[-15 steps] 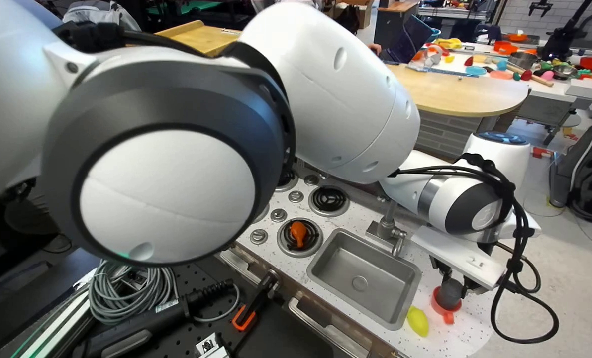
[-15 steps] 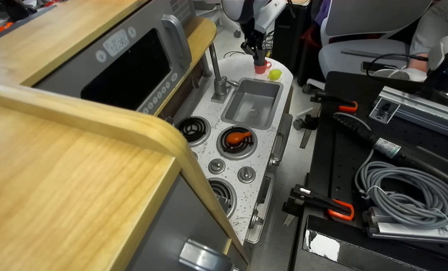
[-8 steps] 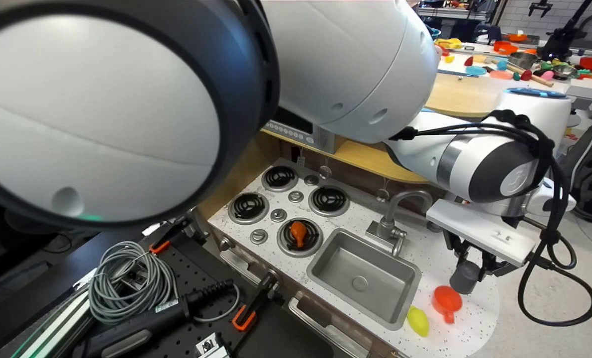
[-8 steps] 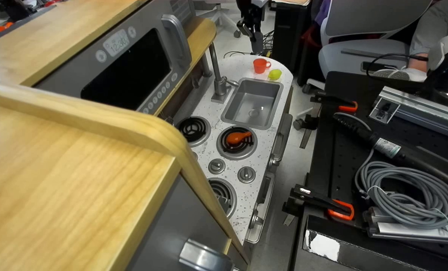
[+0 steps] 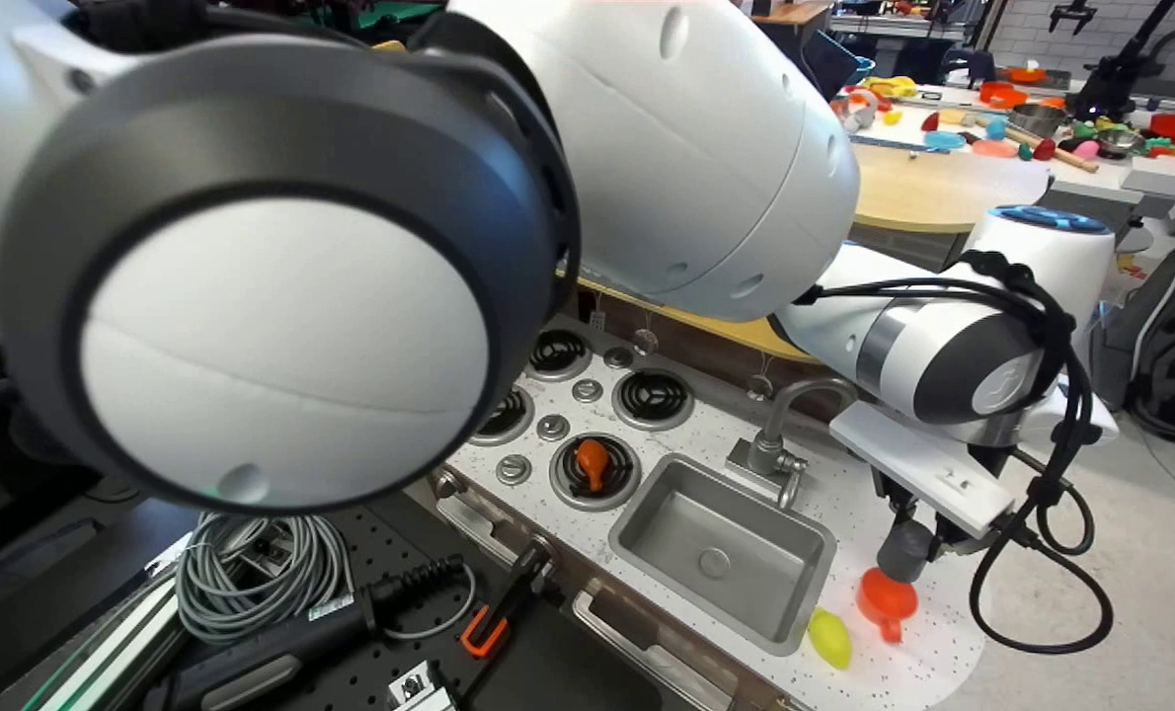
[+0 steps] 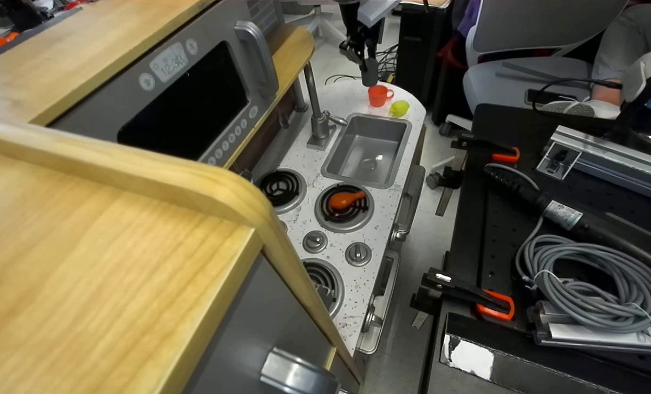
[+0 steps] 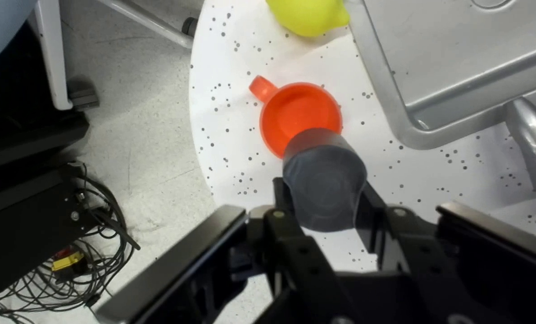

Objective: Remove the grey cylinder from the orange mug

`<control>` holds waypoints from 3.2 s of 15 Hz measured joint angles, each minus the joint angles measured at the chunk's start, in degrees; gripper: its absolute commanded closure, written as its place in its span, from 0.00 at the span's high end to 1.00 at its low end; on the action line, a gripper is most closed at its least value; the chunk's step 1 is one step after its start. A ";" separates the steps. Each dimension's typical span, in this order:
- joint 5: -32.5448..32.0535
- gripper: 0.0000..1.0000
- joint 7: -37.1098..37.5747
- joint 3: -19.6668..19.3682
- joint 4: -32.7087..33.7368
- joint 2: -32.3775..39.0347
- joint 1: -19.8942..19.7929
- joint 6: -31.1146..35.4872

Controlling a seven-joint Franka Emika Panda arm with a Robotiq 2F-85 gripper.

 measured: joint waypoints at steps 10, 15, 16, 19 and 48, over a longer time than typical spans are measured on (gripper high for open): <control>2.85 0.11 4.72 1.08 11.42 6.82 -0.55 -0.14; 2.88 0.11 5.77 1.18 13.92 10.21 -1.35 -0.20; 2.88 0.11 6.24 1.17 14.18 11.28 -1.64 -0.20; 2.88 0.61 7.69 1.10 15.90 13.75 -2.42 -0.57; -0.33 1.00 -4.23 0.96 -26.76 -31.37 1.37 -6.05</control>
